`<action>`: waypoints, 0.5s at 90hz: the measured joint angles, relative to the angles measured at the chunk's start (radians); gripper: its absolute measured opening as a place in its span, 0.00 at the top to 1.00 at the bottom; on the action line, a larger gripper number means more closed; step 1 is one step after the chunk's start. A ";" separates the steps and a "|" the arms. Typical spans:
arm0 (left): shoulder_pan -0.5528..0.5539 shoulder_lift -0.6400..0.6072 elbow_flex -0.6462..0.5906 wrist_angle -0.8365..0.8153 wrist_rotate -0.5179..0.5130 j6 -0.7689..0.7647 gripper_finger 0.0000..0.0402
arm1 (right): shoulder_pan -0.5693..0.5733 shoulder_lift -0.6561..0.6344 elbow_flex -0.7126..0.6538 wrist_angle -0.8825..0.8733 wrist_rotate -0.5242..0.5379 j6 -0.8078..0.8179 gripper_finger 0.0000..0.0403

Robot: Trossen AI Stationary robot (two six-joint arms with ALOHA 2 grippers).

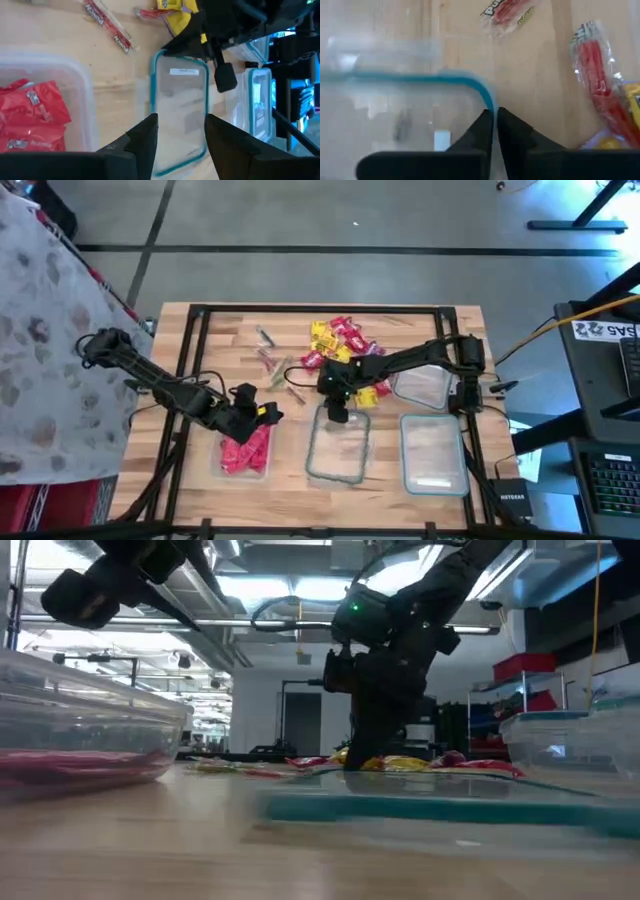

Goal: Sort candy
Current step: Close the rectangular transparent bin

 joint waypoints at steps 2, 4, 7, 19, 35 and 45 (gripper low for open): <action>0.003 0.000 0.000 0.001 0.000 0.009 0.64 | 0.000 -0.006 -0.001 -0.004 0.001 0.002 0.99; 0.005 0.000 0.000 0.002 0.000 0.014 0.64 | 0.000 -0.014 -0.001 -0.009 0.003 0.004 0.99; 0.010 0.000 0.000 0.003 0.001 0.023 0.64 | 0.000 -0.029 -0.004 -0.023 0.011 0.007 0.99; 0.031 0.000 0.000 0.026 0.000 0.091 0.64 | 0.009 -0.094 -0.009 -0.059 0.082 0.031 1.00; 0.065 0.000 0.000 0.132 -0.021 0.255 0.64 | 0.027 -0.204 -0.006 -0.082 0.118 0.037 1.00; 0.086 0.004 0.000 0.229 -0.033 0.400 0.64 | 0.047 -0.274 -0.006 -0.106 0.172 0.037 1.00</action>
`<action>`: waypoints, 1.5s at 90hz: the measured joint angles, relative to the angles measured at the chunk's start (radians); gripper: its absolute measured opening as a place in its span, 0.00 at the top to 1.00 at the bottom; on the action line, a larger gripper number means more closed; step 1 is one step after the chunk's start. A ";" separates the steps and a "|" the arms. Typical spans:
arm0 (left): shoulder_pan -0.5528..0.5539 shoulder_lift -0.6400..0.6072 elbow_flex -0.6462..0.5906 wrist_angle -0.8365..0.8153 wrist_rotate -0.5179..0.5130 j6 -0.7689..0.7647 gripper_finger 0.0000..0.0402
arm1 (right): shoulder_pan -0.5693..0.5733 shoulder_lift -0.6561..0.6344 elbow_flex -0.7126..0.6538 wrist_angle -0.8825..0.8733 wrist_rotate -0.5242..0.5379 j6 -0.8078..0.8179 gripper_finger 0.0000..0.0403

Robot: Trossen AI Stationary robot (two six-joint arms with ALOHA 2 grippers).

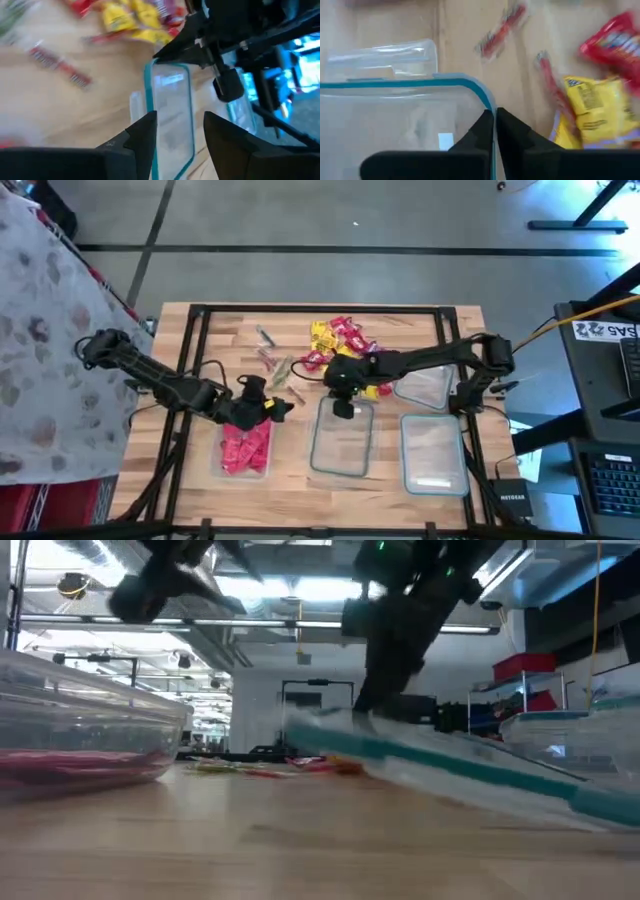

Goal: Sort candy
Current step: Close the rectangular transparent bin

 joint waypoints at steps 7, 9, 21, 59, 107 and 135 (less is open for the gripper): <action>0.010 0.000 0.000 0.064 -0.001 0.095 0.64 | 0.012 -0.044 0.002 -0.021 0.034 -0.001 1.00; 0.013 0.002 0.000 0.079 -0.001 0.116 0.64 | 0.015 -0.054 0.002 -0.028 0.043 0.000 1.00; 0.038 0.033 0.000 0.127 0.007 0.184 0.63 | 0.034 -0.110 0.002 -0.054 0.089 -0.004 1.00; 0.131 0.282 -0.001 0.462 0.227 0.180 0.36 | 0.040 -0.155 0.000 -0.104 0.104 -0.006 1.00; 0.136 0.327 -0.001 0.525 0.291 0.166 0.33 | 0.072 -0.179 0.004 -0.113 0.051 -0.065 1.00; 0.142 0.263 0.000 0.389 0.318 0.179 0.35 | 0.111 -0.179 0.004 -0.168 0.036 -0.090 1.00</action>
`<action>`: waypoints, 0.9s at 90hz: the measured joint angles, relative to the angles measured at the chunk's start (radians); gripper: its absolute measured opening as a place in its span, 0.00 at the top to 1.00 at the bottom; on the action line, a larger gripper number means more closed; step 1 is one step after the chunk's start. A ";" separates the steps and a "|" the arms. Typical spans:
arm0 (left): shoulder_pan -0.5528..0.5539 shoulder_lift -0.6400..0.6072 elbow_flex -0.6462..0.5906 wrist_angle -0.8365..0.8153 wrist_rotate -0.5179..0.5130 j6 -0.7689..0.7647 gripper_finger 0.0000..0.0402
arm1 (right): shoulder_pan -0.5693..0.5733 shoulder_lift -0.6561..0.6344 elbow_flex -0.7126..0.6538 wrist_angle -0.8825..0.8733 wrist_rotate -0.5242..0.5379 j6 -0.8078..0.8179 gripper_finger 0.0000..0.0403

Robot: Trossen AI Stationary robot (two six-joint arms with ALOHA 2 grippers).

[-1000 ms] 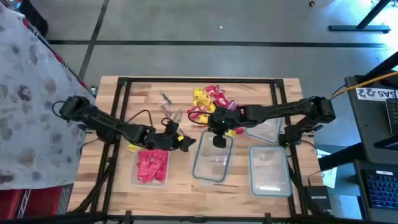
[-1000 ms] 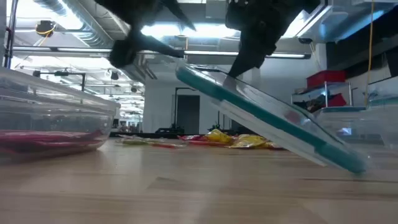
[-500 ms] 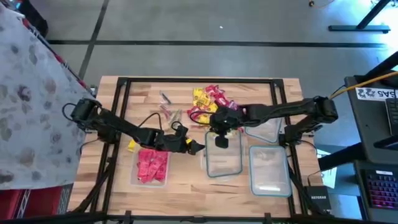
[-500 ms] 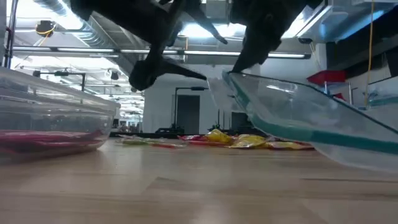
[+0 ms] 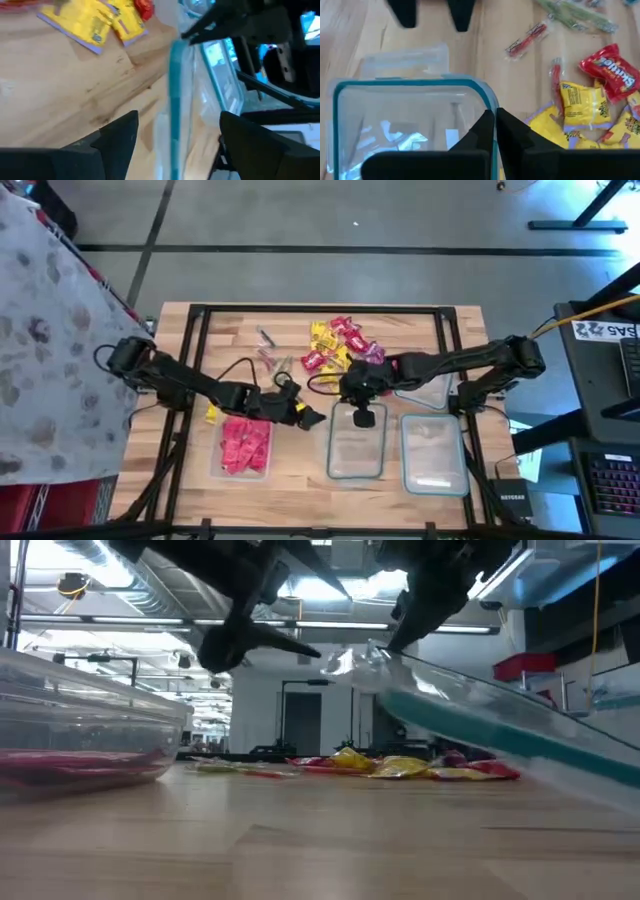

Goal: Sort candy
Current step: Close the rectangular transparent bin

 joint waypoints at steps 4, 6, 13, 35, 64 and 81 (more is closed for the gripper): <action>0.000 0.000 0.000 0.002 -0.005 0.001 0.35 | 0.000 0.000 0.000 0.004 -0.001 -0.001 1.00; 0.001 0.000 0.000 0.005 -0.011 0.004 0.35 | 0.000 0.000 0.001 0.004 -0.003 -0.001 1.00; 0.004 0.006 0.000 0.020 -0.038 0.029 0.35 | 0.000 0.000 0.015 -0.003 -0.012 0.000 1.00; 0.012 0.051 0.000 0.175 -0.051 0.159 0.35 | 0.000 0.000 0.079 0.019 0.005 -0.021 1.00; 0.033 0.077 0.000 0.236 -0.048 0.171 0.36 | 0.000 0.000 0.087 0.044 0.012 -0.022 1.00; 0.032 0.077 0.000 0.239 -0.043 0.168 0.54 | 0.000 0.000 0.121 0.051 0.012 -0.010 1.00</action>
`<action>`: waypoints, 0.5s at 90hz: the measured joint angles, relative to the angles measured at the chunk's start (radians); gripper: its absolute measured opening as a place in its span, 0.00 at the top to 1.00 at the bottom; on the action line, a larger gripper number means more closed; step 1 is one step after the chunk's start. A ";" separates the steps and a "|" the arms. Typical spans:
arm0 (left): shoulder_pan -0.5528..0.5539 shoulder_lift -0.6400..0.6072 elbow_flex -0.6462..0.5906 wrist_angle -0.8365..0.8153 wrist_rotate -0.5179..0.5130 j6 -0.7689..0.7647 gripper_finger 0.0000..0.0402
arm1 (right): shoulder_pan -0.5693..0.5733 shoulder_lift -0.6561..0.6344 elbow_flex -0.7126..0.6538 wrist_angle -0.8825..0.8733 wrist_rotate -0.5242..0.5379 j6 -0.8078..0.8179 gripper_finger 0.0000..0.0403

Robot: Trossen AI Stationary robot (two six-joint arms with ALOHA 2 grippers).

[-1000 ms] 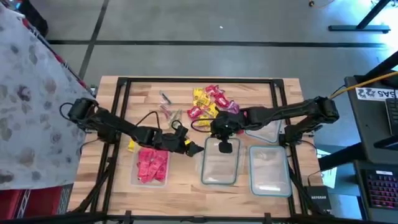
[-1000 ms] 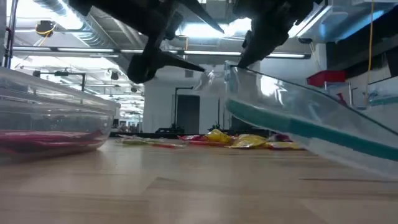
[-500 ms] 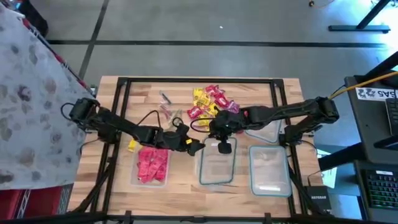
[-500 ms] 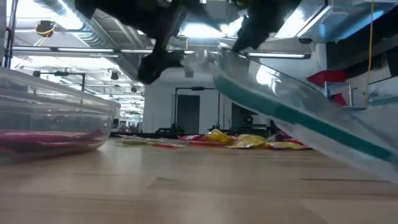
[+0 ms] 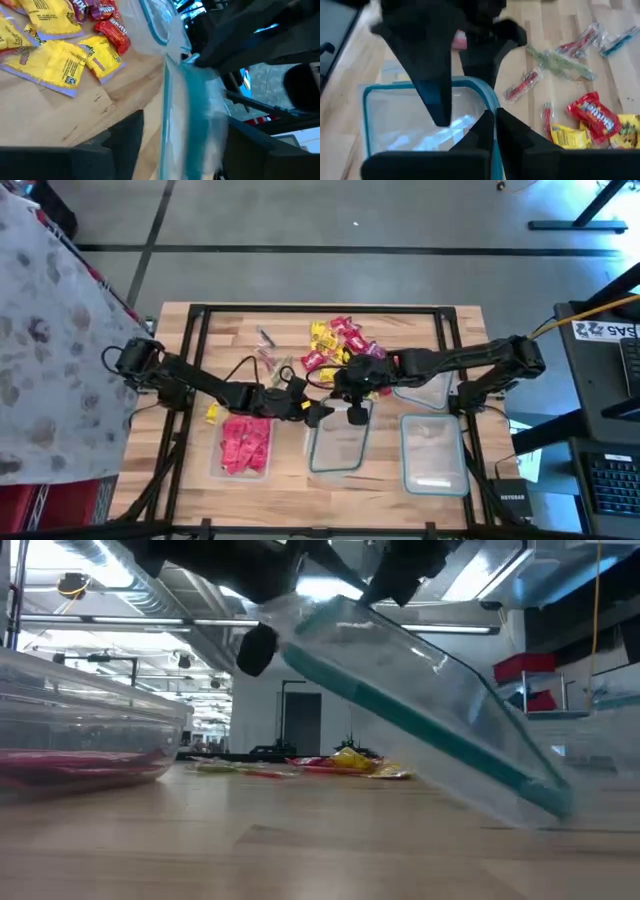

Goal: Sort candy
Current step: Close the rectangular transparent bin

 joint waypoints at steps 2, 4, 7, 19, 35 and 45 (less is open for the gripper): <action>0.000 0.000 0.000 0.000 0.002 0.000 0.57 | 0.000 0.000 0.007 -0.002 -0.001 0.000 1.00; 0.000 0.000 0.000 0.000 0.003 -0.001 0.60 | 0.000 0.000 0.011 -0.003 0.001 0.000 1.00; 0.000 0.000 0.000 0.004 0.003 -0.001 0.66 | 0.000 0.000 0.020 -0.003 0.001 0.000 1.00; -0.001 0.000 0.001 0.004 0.004 -0.008 0.89 | -0.002 0.000 0.049 0.003 0.005 0.000 1.00; -0.001 0.001 -0.002 -0.006 0.006 -0.029 0.95 | -0.002 0.000 0.062 -0.003 0.002 0.000 1.00; -0.006 0.001 -0.002 -0.027 0.006 -0.036 0.95 | -0.007 0.000 0.097 -0.036 -0.001 0.018 0.98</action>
